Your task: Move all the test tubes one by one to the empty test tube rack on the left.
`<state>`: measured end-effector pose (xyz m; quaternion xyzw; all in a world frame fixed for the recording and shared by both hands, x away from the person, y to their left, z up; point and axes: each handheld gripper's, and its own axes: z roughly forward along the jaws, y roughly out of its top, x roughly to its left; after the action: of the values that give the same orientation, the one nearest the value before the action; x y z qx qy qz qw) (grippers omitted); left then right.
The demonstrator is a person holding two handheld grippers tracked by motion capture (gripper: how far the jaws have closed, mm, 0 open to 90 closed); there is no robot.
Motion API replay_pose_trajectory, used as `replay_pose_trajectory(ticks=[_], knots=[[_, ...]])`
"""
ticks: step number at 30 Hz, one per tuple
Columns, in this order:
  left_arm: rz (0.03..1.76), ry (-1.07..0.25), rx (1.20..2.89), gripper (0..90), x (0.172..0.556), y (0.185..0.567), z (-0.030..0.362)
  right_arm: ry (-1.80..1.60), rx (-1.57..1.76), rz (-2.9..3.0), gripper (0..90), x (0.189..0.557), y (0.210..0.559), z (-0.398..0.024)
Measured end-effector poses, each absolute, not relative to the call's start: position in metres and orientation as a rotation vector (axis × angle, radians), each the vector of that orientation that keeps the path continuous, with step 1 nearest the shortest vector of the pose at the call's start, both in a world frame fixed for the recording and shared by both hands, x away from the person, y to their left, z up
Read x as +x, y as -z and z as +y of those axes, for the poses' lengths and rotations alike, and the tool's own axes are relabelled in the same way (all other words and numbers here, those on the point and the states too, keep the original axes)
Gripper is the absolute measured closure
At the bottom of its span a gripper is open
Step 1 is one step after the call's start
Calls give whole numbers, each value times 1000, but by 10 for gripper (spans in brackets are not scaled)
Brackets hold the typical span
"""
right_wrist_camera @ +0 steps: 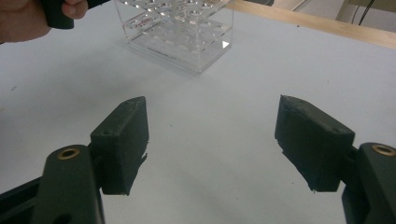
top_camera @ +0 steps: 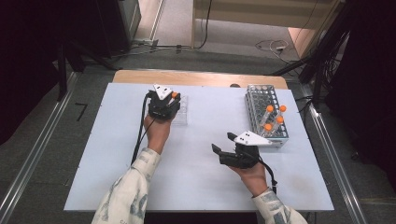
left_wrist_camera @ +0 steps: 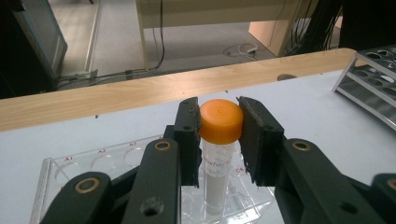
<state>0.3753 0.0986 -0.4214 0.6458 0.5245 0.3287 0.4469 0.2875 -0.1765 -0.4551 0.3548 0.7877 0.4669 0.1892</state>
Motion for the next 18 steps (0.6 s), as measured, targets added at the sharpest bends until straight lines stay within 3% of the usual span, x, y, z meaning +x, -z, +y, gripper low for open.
replay_pose_trajectory(ticks=[13, 18], knots=[[1325, -786, 1599, 595, 376, 425, 102, -1311, 1003, 2215, 246, 288, 455, -177], [1336, -766, 1590, 491, 374, 426, 103, -1310, 1009, 2209, 246, 288, 455, -179]])
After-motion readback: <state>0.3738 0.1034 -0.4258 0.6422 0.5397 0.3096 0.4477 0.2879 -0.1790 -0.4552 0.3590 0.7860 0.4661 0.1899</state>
